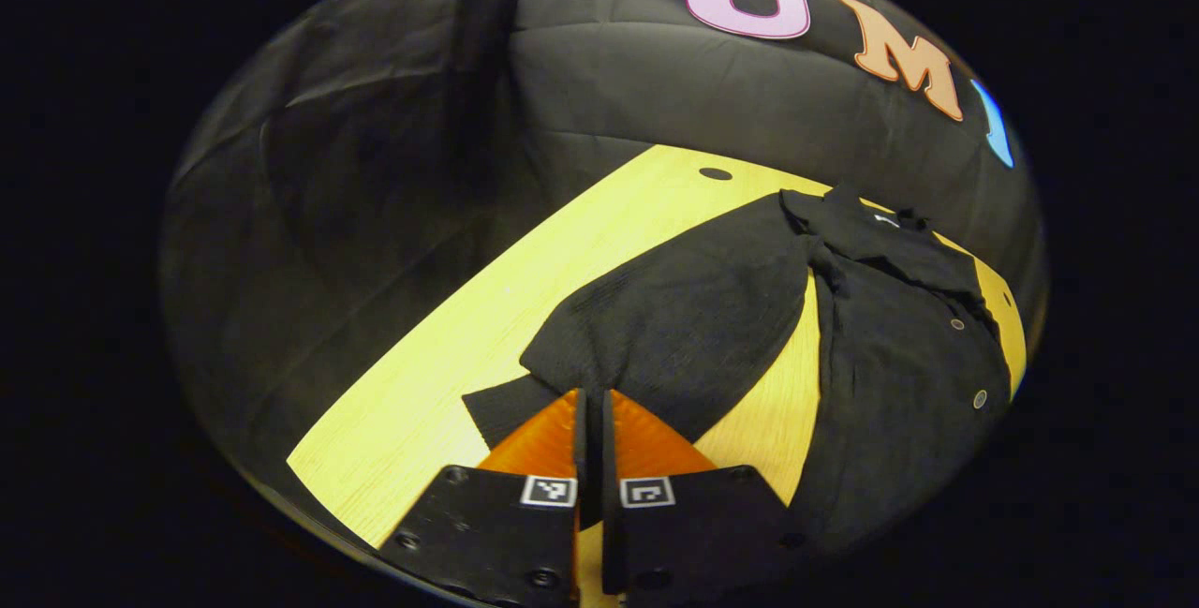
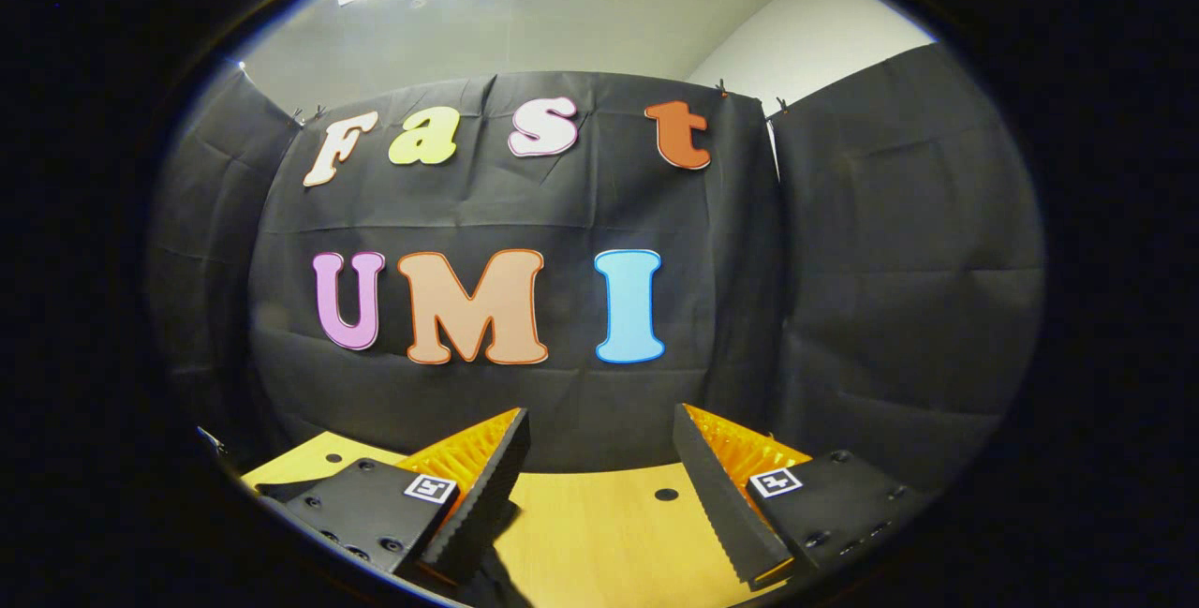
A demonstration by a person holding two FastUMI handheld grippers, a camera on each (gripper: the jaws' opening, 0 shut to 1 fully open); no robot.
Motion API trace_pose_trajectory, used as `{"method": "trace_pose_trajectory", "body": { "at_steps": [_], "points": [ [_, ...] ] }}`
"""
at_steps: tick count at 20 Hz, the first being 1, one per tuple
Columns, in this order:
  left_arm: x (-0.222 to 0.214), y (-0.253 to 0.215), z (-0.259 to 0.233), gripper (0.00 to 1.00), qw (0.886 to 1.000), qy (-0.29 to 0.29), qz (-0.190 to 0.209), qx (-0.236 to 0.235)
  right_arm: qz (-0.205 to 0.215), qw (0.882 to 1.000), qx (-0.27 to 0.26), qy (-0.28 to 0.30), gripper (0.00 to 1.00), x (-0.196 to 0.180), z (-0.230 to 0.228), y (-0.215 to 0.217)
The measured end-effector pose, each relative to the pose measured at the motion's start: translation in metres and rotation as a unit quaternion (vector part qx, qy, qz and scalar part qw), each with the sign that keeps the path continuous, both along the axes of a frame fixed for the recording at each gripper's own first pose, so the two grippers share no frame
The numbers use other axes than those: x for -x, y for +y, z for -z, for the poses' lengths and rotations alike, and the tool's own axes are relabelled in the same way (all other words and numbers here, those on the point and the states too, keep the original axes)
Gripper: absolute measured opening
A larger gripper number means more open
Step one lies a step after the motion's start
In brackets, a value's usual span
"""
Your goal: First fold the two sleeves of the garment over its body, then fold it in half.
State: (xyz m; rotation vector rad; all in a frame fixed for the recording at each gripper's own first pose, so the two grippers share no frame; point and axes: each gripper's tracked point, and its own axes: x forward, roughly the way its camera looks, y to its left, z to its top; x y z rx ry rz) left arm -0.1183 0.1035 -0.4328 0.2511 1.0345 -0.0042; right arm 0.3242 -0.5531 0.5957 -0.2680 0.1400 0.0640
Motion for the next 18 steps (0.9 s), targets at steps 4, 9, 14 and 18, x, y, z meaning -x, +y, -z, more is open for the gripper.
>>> {"method": "trace_pose_trajectory", "body": {
  "at_steps": [4,9,14,18],
  "points": [
    [-0.001,0.000,-0.001,0.00,1.000,0.019,0.014,-0.016,0.021,1.000,-0.005,-0.020,0.97,0.009,-0.018,-0.022],
    [-0.040,-0.014,-0.029,0.00,0.996,0.013,0.067,-0.063,0.064,0.997,-0.001,-0.033,0.97,0.024,-0.025,-0.065],
    [-0.128,-0.073,-0.073,0.00,0.992,-0.056,0.109,-0.044,0.113,0.993,0.023,-0.027,0.97,0.042,-0.022,-0.115],
    [-0.194,-0.167,-0.092,0.00,0.975,-0.114,0.185,-0.039,0.138,0.990,0.019,-0.019,0.97,0.053,-0.020,-0.148]
  ]
}}
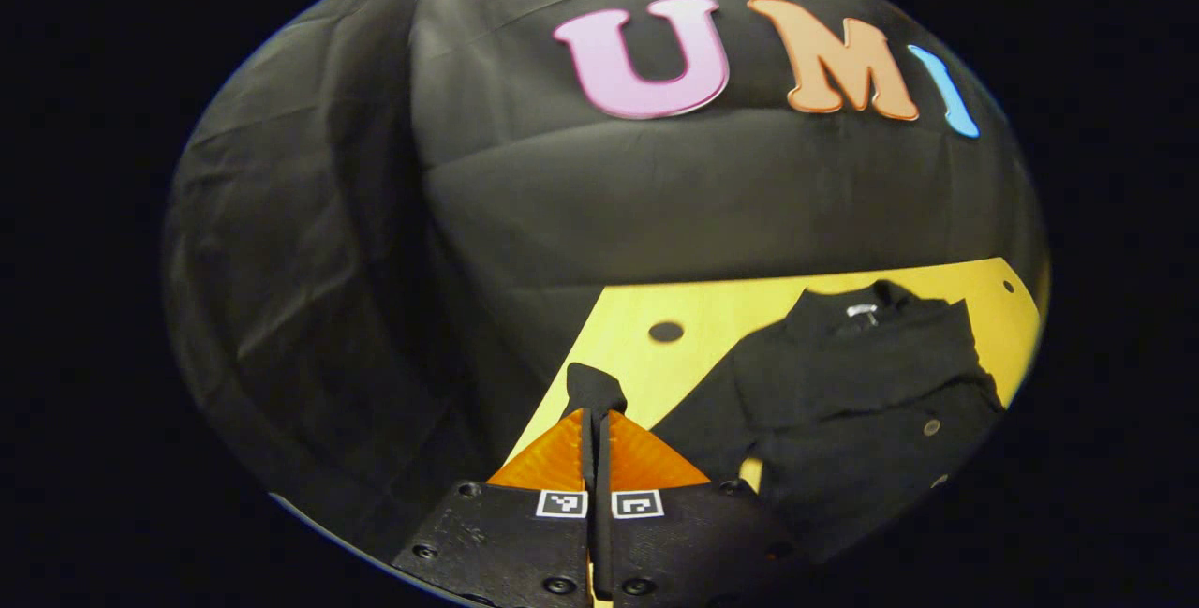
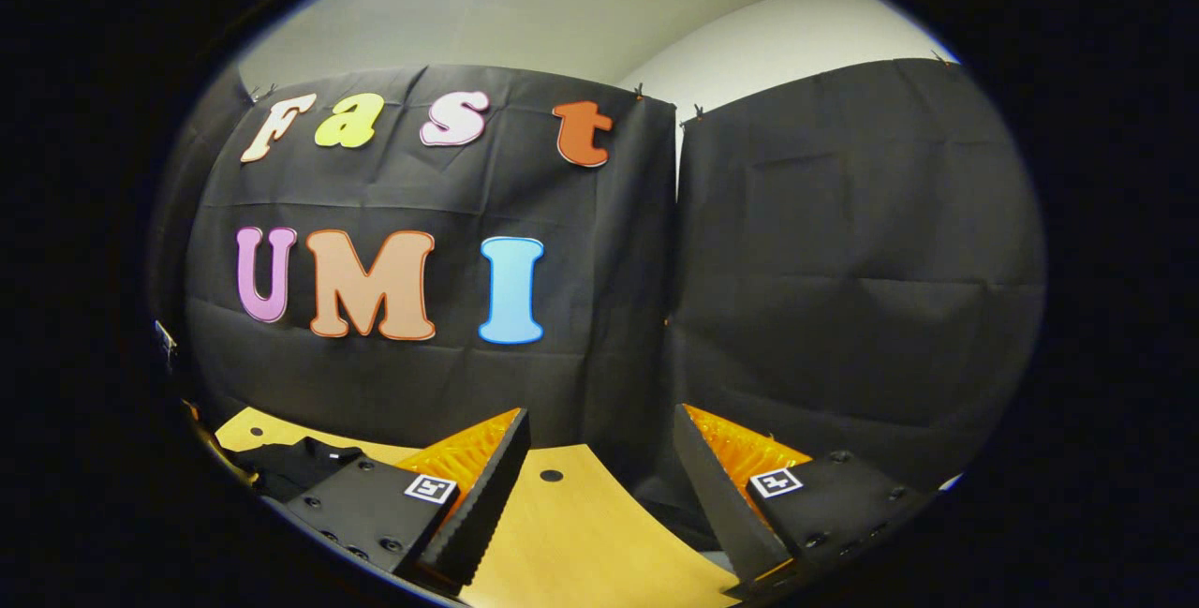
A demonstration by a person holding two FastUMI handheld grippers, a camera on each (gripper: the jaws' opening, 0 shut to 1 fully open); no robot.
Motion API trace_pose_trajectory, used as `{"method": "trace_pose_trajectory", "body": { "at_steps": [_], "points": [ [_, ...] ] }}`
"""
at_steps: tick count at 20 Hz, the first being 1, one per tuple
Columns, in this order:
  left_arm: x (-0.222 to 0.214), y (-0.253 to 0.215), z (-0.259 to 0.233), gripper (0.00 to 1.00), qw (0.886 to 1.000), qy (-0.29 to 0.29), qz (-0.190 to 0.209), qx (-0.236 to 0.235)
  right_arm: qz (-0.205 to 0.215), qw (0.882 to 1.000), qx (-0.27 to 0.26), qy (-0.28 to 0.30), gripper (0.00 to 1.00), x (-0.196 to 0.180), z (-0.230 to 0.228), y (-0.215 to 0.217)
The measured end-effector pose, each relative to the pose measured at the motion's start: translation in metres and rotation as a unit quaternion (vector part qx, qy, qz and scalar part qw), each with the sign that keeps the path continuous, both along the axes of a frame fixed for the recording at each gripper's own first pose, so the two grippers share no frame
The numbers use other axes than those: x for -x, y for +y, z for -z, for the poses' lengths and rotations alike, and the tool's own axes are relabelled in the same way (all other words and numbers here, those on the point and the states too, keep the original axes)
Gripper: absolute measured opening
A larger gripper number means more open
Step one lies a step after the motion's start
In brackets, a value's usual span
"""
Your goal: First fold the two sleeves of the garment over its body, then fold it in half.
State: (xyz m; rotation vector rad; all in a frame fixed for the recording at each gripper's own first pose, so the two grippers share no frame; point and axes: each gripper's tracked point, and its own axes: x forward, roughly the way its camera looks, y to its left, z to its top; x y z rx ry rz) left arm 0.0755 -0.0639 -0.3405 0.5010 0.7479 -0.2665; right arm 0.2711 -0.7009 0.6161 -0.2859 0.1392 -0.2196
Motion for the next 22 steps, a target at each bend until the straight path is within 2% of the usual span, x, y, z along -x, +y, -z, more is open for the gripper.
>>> {"method": "trace_pose_trajectory", "body": {
  "at_steps": [4,7,11,15,19,21,22],
  "points": [
    [-0.010,-0.127,0.017,0.00,0.997,-0.003,0.064,0.052,0.042,0.999,-0.019,0.003,0.98,0.013,0.008,-0.043],
    [0.013,-0.215,0.048,0.00,0.991,0.024,0.090,0.095,0.075,0.997,-0.022,0.007,0.98,0.026,0.009,-0.075],
    [0.056,-0.302,0.095,0.00,0.980,0.065,0.126,0.138,0.121,0.992,-0.016,0.019,0.97,0.047,0.011,-0.119],
    [0.095,-0.350,0.140,0.00,0.974,0.096,0.149,0.144,0.157,0.987,-0.022,0.038,0.98,0.069,0.026,-0.149],
    [0.125,-0.365,0.179,0.00,0.973,0.121,0.147,0.128,0.182,0.981,-0.041,0.053,0.98,0.084,0.037,-0.167],
    [0.138,-0.372,0.186,0.01,0.971,0.130,0.139,0.144,0.185,0.980,-0.047,0.053,0.98,0.083,0.038,-0.171],
    [0.143,-0.386,0.182,0.18,0.965,0.138,0.141,0.170,0.185,0.980,-0.047,0.053,0.98,0.082,0.039,-0.171]
  ]
}}
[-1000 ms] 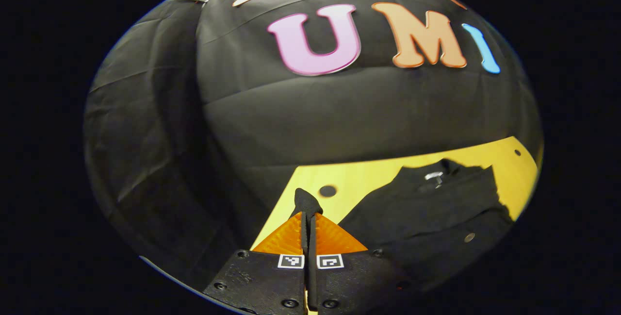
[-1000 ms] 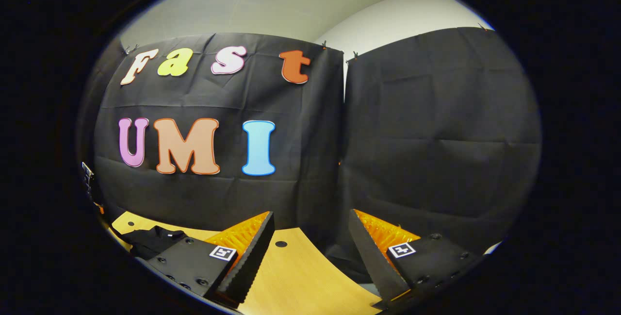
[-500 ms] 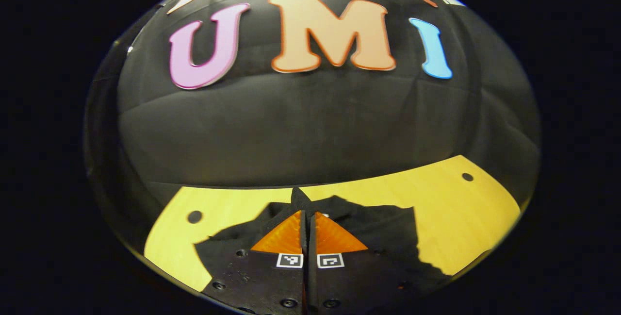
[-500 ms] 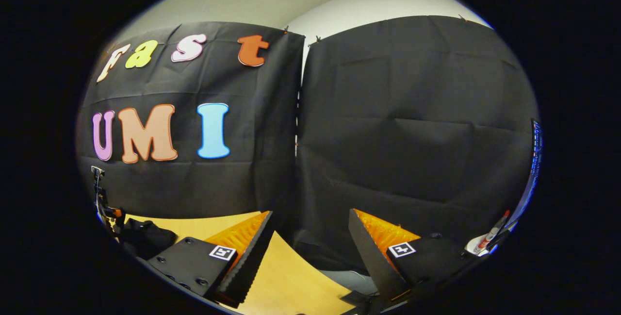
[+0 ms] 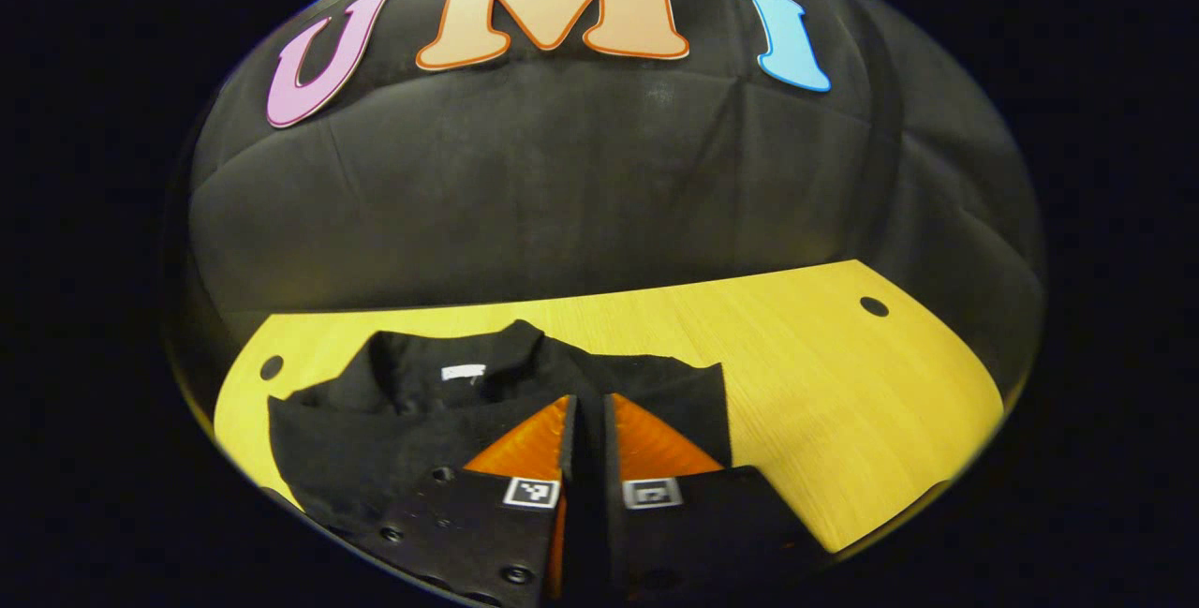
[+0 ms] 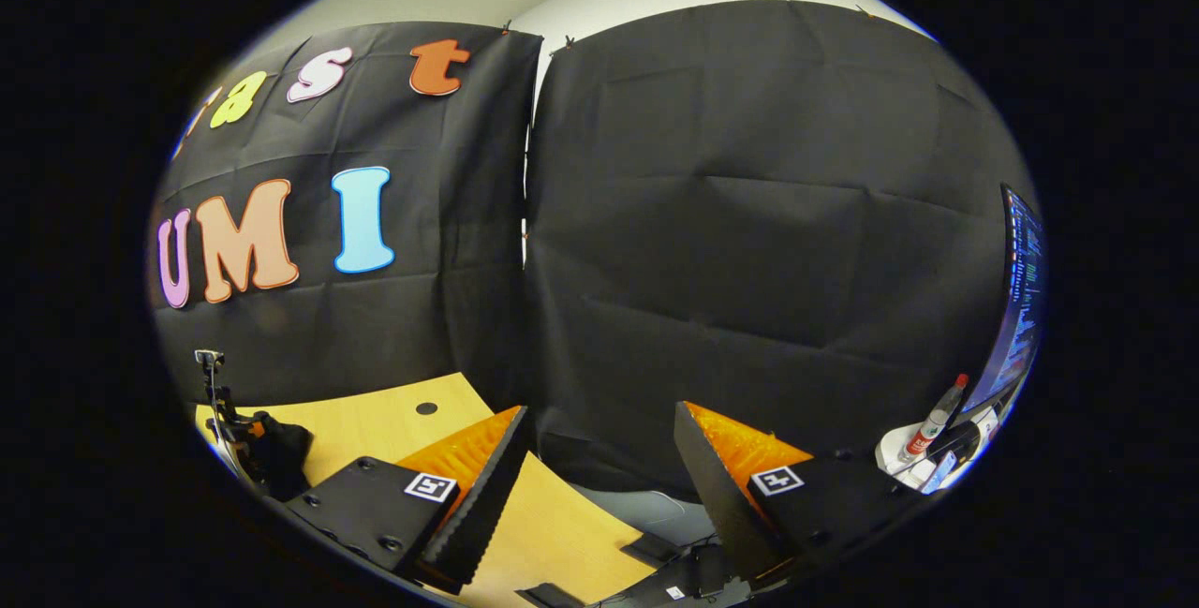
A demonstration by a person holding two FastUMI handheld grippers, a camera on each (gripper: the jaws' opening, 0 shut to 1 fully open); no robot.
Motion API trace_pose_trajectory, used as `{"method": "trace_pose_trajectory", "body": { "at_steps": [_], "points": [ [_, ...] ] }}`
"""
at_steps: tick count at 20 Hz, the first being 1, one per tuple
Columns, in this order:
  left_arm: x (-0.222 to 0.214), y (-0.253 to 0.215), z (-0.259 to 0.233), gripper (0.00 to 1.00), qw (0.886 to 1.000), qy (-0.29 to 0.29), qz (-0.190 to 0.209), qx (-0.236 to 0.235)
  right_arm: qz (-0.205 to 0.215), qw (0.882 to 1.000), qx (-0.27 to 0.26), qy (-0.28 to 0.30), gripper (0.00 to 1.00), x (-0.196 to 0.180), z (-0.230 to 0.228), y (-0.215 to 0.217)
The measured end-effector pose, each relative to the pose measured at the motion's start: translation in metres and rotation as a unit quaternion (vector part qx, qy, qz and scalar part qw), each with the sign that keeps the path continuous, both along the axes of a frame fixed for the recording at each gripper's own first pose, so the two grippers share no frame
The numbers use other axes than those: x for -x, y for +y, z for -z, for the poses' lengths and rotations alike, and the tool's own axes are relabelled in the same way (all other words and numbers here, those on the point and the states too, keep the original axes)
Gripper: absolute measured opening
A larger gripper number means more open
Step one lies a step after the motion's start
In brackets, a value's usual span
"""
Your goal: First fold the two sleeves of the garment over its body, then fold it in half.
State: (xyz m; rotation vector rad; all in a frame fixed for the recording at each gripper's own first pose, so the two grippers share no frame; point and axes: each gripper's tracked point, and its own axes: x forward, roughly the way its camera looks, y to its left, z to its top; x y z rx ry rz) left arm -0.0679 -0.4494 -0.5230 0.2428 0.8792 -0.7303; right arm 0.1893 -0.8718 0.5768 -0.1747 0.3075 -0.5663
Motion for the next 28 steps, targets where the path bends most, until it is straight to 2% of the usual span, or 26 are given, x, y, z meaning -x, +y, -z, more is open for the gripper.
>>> {"method": "trace_pose_trajectory", "body": {
  "at_steps": [1,4,7,9,11,12,13,15,18,20,23,25,28],
  "points": [
    [0.013,-0.011,0.000,0.38,1.000,0.016,0.005,0.026,-0.002,1.000,0.001,0.000,0.98,-0.002,0.000,0.001],
    [0.029,-0.032,-0.009,0.98,0.998,0.018,0.027,0.046,-0.008,1.000,0.006,0.008,0.98,-0.007,0.005,0.003],
    [0.055,-0.059,-0.032,0.95,0.994,0.020,0.059,0.091,-0.015,1.000,0.003,0.010,0.98,-0.013,0.009,0.004],
    [0.070,-0.066,-0.052,0.95,0.990,0.024,0.068,0.118,-0.021,1.000,-0.011,0.009,0.95,-0.017,0.012,0.009],
    [0.076,-0.055,-0.079,0.95,0.989,0.019,0.063,0.133,-0.032,0.999,-0.018,0.003,0.98,-0.023,0.014,0.012],
    [0.076,-0.045,-0.094,0.95,0.988,0.012,0.056,0.142,-0.039,0.999,-0.016,0.000,0.94,-0.026,0.015,0.015],
    [0.071,-0.030,-0.111,0.94,0.988,0.000,0.043,0.149,-0.047,0.999,-0.016,-0.001,0.98,-0.030,0.019,0.018],
    [0.055,0.012,-0.149,0.94,0.988,-0.034,0.012,0.149,-0.074,0.997,-0.027,0.003,0.98,-0.039,0.028,0.034],
    [0.021,0.096,-0.216,0.93,0.983,-0.120,-0.041,0.135,-0.133,0.989,-0.052,0.022,0.98,-0.056,0.061,0.067],
    [0.017,0.165,-0.250,0.89,0.979,-0.170,-0.066,0.096,-0.183,0.979,-0.077,0.043,0.98,-0.065,0.087,0.096],
    [0.028,0.270,-0.272,0.92,0.972,-0.210,-0.107,0.007,-0.256,0.951,-0.156,0.080,0.98,-0.072,0.141,0.157],
    [0.051,0.330,-0.276,0.92,0.967,-0.205,-0.145,-0.037,-0.293,0.927,-0.200,0.120,0.98,-0.067,0.181,0.195],
    [0.098,0.387,-0.265,0.92,0.965,-0.169,-0.187,-0.070,-0.321,0.898,-0.209,0.216,0.98,-0.042,0.254,0.230]
  ]
}}
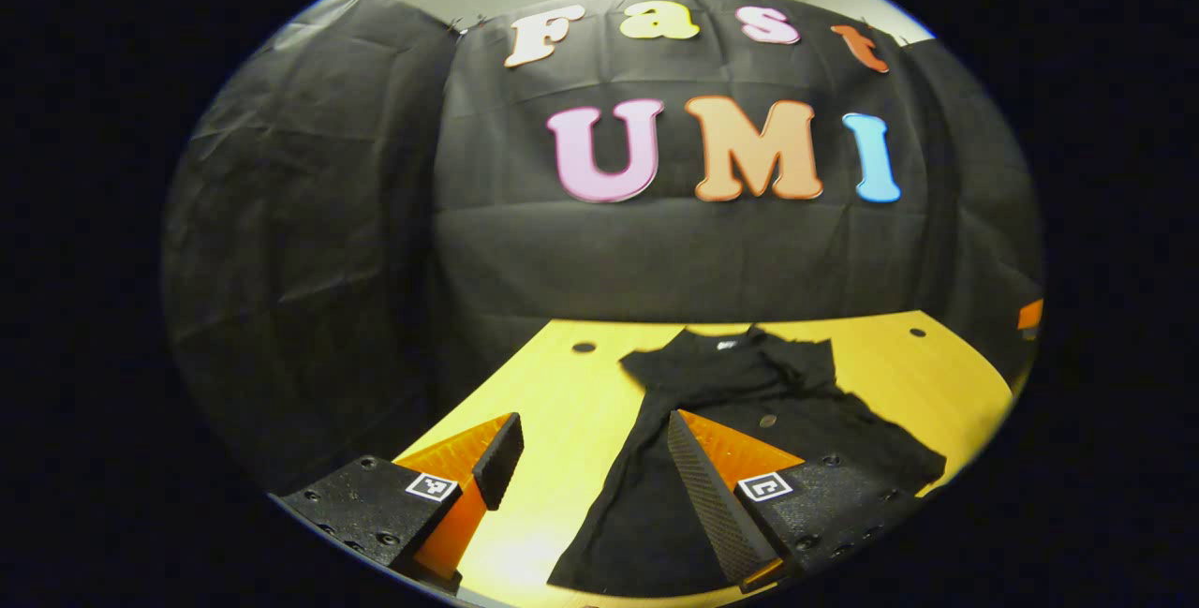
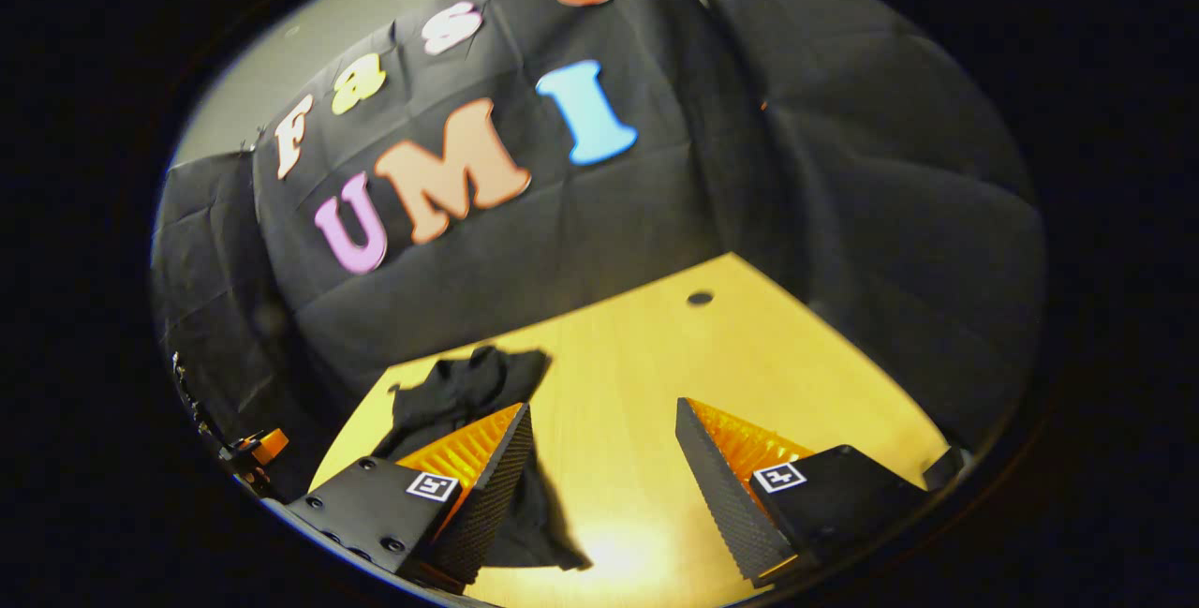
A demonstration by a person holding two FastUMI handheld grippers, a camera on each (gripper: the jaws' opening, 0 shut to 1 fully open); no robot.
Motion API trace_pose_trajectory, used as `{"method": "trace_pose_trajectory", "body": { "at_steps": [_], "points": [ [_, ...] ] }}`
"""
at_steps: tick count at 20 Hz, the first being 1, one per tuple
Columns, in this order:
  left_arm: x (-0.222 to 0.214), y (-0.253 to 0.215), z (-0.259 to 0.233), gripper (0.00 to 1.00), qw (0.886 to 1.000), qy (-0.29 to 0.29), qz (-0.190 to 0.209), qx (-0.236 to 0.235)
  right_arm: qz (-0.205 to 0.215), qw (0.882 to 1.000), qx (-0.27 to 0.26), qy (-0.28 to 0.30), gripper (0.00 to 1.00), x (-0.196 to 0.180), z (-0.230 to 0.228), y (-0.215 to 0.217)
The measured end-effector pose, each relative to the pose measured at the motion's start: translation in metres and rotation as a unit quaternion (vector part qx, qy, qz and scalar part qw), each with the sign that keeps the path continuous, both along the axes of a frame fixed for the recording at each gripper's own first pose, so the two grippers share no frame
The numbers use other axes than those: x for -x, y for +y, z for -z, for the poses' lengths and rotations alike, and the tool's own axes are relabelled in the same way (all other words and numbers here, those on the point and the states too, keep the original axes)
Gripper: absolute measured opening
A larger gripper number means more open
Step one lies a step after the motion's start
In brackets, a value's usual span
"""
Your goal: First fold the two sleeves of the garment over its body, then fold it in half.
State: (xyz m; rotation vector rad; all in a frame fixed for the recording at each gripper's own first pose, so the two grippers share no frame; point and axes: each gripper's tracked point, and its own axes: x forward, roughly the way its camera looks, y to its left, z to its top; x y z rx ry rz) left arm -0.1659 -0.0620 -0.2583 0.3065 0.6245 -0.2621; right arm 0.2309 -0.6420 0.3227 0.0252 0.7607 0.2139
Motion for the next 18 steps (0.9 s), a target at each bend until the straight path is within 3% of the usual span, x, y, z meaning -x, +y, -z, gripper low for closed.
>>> {"method": "trace_pose_trajectory", "body": {
  "at_steps": [5,8,10,11,12,18],
  "points": [
    [0.071,0.038,0.059,0.92,0.995,0.093,-0.019,-0.010,-0.072,0.989,0.085,0.095,0.98,0.046,0.095,0.026],
    [0.096,0.050,0.093,0.94,0.989,0.146,-0.020,-0.023,-0.105,0.979,0.118,0.128,0.98,0.053,0.124,0.031],
    [0.102,0.054,0.107,0.94,0.985,0.168,-0.023,-0.022,-0.107,0.977,0.115,0.144,0.99,0.048,0.122,0.031],
    [0.104,0.055,0.114,0.94,0.984,0.177,-0.026,-0.022,-0.105,0.976,0.112,0.152,0.94,0.048,0.118,0.029],
    [0.107,0.055,0.119,0.94,0.982,0.186,-0.031,-0.022,-0.102,0.976,0.110,0.157,0.99,0.044,0.114,0.027],
    [0.118,0.065,0.136,0.94,0.976,0.210,-0.057,-0.017,-0.111,0.974,0.111,0.164,0.99,0.044,0.118,0.030]
  ]
}}
